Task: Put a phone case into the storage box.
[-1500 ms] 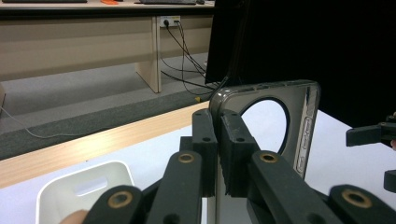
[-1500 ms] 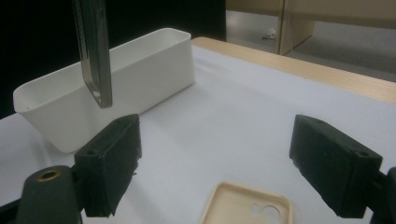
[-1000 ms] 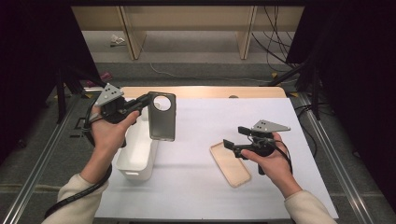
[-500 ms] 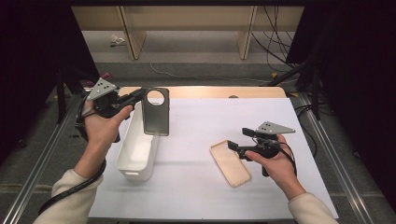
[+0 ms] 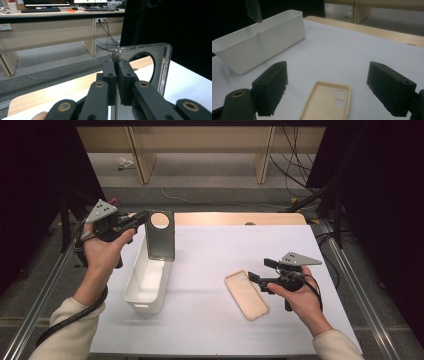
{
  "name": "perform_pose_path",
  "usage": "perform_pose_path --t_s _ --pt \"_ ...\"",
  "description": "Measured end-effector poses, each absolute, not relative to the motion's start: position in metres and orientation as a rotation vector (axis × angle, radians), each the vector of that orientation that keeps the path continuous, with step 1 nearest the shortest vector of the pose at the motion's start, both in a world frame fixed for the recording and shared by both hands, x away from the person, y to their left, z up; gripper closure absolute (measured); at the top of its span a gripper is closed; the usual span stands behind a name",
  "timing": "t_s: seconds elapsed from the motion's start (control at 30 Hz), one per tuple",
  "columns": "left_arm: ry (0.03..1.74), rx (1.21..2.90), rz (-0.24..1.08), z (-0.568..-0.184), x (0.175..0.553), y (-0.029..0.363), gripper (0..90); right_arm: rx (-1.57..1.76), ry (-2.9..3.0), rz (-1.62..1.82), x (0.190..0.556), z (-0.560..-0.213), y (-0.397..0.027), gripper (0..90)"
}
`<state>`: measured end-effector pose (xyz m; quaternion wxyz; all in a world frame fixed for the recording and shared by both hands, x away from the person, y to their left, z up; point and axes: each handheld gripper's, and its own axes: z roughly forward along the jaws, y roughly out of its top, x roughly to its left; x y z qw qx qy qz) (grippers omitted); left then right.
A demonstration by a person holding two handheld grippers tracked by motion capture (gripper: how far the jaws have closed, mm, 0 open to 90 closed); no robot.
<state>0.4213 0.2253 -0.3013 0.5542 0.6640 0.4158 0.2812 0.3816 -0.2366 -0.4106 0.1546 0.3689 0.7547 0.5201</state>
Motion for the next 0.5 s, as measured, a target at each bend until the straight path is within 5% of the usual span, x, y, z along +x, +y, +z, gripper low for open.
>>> perform_pose_path --t_s 0.5 --pt "0.977 1.568 0.682 -0.302 0.432 0.234 85.2 1.071 2.155 1.485 0.378 -0.412 -0.243 17.8"
